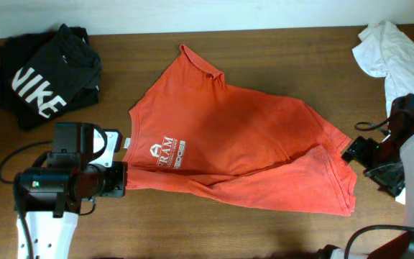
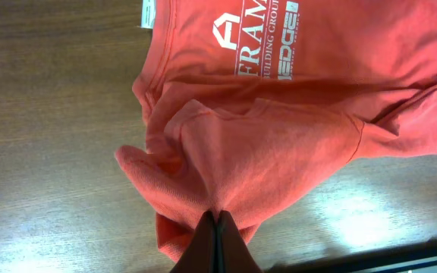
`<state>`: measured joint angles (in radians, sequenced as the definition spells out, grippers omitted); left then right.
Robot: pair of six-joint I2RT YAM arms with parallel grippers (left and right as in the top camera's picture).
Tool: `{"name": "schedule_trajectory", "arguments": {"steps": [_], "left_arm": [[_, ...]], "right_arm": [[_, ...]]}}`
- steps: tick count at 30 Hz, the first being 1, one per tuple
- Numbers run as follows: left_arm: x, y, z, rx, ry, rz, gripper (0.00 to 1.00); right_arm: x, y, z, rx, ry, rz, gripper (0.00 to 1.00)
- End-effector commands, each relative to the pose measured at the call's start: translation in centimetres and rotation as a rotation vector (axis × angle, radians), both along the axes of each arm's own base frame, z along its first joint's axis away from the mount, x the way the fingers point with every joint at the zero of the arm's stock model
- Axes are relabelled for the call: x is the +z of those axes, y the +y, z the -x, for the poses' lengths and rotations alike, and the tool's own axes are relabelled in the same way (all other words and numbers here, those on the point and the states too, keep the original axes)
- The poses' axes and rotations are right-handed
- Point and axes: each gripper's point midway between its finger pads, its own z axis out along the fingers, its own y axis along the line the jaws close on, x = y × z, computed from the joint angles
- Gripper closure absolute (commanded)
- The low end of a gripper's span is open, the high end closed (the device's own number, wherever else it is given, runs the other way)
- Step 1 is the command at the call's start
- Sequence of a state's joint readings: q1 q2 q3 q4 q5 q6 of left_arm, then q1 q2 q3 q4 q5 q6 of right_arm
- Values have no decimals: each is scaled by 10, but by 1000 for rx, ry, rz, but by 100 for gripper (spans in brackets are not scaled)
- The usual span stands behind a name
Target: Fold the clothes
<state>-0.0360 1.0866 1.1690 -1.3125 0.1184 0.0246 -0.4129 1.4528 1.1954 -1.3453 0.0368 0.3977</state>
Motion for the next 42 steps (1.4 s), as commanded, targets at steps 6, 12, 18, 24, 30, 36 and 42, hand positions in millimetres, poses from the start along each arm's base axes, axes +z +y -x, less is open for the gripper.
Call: {"name": "schedule_trajectory", "arguments": {"steps": [6,12,18,24,30,36,42], "left_arm": [[6,1,-5,19,-30,6,99],[5,1,-3,19,-23,6,100],[6,-1,-5,14,-31,20,100],[7,-1,-7,14,-38,21,100],[8,-2,-10,13,-49,22,99],[8,-2,-10,14,-49,22,100],[9,0,-13,39,-63,22,100]], "right_arm": [[-35,67,-48,317,-301,-327,35],[-58,87,-86,495,-306,-205,34],[-109,65,-81,293,-116,-96,41],[-114,55,-107,296,-195,-38,41],[-125,42,-106,292,-155,28,63],[-122,41,-110,291,-168,32,96],[-65,25,-105,255,-37,92,96]]}}
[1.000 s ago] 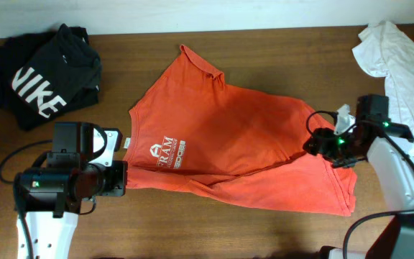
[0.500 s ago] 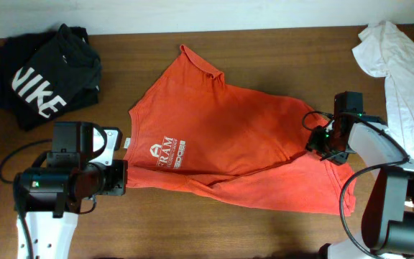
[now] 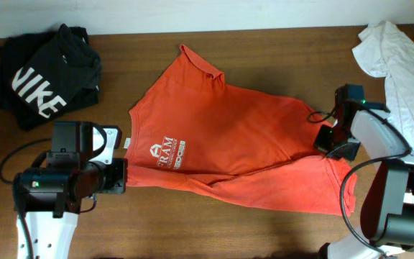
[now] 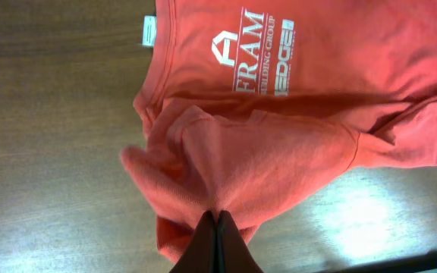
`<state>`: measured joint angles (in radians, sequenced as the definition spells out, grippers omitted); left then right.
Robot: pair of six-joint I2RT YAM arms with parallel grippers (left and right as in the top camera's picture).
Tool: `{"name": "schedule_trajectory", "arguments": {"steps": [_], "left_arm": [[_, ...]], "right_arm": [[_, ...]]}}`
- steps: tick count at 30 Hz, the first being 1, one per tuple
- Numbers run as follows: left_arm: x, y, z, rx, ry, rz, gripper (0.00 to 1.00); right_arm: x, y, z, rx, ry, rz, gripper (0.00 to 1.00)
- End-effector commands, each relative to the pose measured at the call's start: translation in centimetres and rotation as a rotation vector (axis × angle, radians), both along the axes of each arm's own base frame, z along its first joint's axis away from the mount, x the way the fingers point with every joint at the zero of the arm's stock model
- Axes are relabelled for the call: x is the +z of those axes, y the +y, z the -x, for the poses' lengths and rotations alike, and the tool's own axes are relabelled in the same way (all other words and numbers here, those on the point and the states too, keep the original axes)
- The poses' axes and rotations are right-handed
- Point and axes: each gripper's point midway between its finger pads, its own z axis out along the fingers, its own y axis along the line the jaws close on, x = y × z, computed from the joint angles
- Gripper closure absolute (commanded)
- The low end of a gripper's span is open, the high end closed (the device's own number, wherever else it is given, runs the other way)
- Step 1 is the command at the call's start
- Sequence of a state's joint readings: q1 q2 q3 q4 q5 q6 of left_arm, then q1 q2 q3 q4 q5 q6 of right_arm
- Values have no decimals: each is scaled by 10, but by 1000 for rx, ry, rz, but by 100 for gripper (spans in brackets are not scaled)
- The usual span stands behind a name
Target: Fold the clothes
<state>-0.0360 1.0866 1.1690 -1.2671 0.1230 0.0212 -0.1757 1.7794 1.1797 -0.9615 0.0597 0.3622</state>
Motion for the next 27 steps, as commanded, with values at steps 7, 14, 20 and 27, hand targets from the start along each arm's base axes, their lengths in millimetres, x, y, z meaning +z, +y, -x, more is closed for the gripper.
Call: {"name": "schedule_trajectory", "arguments": {"steps": [7,14,20,27], "left_arm": [[14,1,-26,53,-108,25,99],[1,0,-48,53,-92,25,99],[-33,-1,-85,55,-37,20,99],[-56,1,-143,63,-122,5,99]], "right_arm": [[96,-12,39,-148,30,109,96],[169,-62,107,-359,-114,271,96],[152,-57,93,-395,-161,165,96],[94,-40,72,-327,-193,112,96]]}}
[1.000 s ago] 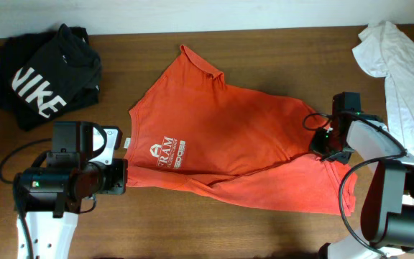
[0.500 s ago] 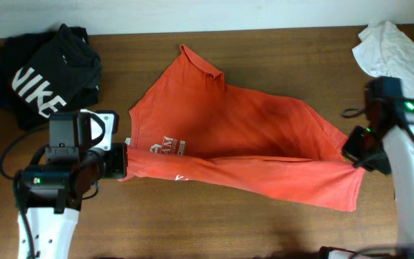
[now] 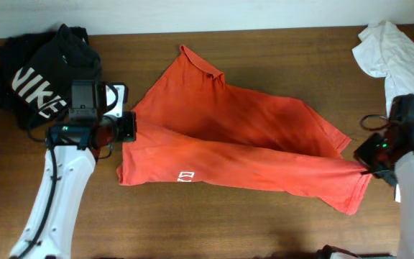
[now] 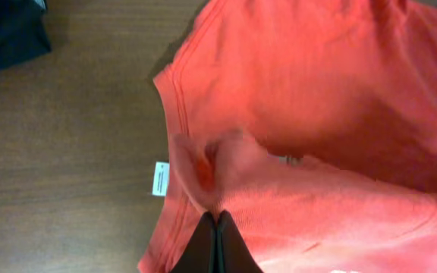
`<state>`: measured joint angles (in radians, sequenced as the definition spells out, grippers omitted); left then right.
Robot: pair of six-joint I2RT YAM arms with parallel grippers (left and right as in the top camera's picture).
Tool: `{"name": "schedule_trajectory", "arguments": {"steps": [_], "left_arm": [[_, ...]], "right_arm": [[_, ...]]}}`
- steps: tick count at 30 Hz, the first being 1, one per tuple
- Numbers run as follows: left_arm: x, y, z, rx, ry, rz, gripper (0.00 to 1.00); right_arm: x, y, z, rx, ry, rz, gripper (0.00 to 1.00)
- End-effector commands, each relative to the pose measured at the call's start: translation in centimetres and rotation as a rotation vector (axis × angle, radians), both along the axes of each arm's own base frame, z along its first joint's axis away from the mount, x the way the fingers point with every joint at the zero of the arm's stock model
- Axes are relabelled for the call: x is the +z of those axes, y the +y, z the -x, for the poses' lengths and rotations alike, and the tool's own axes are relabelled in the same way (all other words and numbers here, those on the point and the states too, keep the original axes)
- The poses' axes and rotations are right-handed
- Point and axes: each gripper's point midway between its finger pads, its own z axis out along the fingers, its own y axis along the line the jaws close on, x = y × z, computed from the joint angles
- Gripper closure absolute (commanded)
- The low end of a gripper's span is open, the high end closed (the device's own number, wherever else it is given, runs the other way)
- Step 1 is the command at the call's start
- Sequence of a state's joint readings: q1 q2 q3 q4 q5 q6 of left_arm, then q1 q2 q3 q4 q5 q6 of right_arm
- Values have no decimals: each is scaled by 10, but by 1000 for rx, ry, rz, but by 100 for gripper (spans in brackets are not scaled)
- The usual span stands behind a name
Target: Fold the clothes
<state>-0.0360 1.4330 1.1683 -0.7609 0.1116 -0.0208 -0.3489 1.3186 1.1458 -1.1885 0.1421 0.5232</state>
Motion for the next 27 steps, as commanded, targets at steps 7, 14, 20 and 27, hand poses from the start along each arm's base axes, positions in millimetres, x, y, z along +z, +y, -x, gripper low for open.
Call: {"name": "schedule_trajectory", "arguments": {"steps": [7,14,20,27], "left_arm": [[-62,3,-47,21,44,-7,100],[-30,0,-48,13,52,7,1],[-59,-38,28,-78,380,175,42],[-138,-54,64,-103,518,250,98]], "right_arm": [[-39,-6,-36,17,-114,38,96],[-18,1,-55,189,-57,-26,1],[-22,45,-28,270,74,-150,12],[-93,75,-11,283,79,-278,77]]}}
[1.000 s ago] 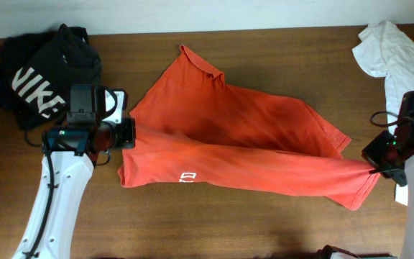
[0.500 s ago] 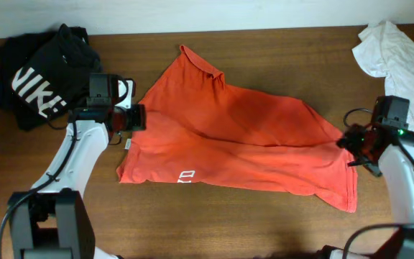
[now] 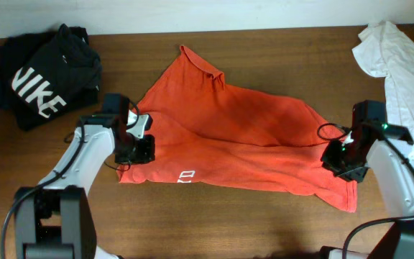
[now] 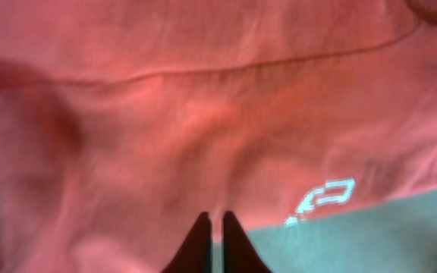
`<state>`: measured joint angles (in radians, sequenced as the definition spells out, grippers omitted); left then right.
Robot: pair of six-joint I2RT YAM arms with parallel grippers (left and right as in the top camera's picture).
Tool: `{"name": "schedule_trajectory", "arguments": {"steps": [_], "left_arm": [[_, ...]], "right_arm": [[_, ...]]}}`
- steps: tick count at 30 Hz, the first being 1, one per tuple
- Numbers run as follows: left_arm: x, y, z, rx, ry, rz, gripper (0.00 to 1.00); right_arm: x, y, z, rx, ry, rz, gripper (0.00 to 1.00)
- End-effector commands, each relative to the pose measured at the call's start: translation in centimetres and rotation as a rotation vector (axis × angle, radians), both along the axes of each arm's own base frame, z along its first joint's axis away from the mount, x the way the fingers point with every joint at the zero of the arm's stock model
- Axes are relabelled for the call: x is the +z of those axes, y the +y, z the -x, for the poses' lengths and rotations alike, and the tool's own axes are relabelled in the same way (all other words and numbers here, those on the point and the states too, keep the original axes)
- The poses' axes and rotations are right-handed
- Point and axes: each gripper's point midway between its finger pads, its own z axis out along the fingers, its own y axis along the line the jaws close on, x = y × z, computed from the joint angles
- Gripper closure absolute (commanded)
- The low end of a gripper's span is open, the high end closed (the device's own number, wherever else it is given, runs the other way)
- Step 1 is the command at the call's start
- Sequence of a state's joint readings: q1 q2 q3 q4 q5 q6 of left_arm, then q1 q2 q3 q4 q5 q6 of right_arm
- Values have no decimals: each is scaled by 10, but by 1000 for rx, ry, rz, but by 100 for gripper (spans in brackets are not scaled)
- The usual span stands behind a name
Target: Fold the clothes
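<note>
The orange shirt (image 3: 243, 140) lies across the middle of the table. Its front edge is turned up over the body, and part of the white print (image 3: 185, 176) shows on the folded layer. My left gripper (image 3: 139, 149) is low over the shirt's left end. In the left wrist view, the left gripper (image 4: 215, 221) shows a narrow gap between its fingers above flat orange cloth (image 4: 203, 114), with nothing bunched between them. My right gripper (image 3: 341, 160) sits on the shirt's right end. Its jaws are hidden from above.
A black shirt with white lettering (image 3: 45, 79) is heaped at the back left. A white garment (image 3: 401, 57) lies along the back right edge. Bare brown table (image 3: 214, 223) runs along the front.
The left gripper moved from the shirt's back-left corner to its left end and now shows a gap. The right gripper moved left onto the shirt, whose right end lies slacker.
The left gripper was shut on the shirt's front-left edge, the print facing up, with the right gripper off to the right. Then the right gripper was at the shirt's right side. Then the front edge lay turned over the print, stretched between both grippers. Now it lies flat.
</note>
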<state>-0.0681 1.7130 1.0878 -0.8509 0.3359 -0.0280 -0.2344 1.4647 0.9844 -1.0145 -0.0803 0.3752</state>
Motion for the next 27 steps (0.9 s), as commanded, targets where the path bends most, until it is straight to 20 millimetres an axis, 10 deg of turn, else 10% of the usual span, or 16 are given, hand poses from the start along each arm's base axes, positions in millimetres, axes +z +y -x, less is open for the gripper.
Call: {"name": "schedule_trajectory", "arguments": {"steps": [1,7,15,19,23,24,25,27], "left_arm": [[-30,-8,13,0,72,53,99],[-73,27,23,141,208,-72,99],[-73,109,42,485,328,-114,99],[-56,120,45,535,314,-95,99],[6,133,26,633,90,-132,99],[24,138,22,640,15,-147,99],[43,138,19,644,-58,-144,99],[62,138,21,644,-120,-143,95]], "right_arm": [[-23,12,11,-23,16,-50,79],[-58,14,26,-71,26,-52,81],[-58,23,23,-89,9,-106,81],[-51,37,12,33,-48,-182,81],[-18,47,-6,162,-108,-242,78],[-8,43,-14,170,-125,-225,69],[6,38,-29,193,-172,-199,37],[20,21,-51,189,-240,-102,21]]}}
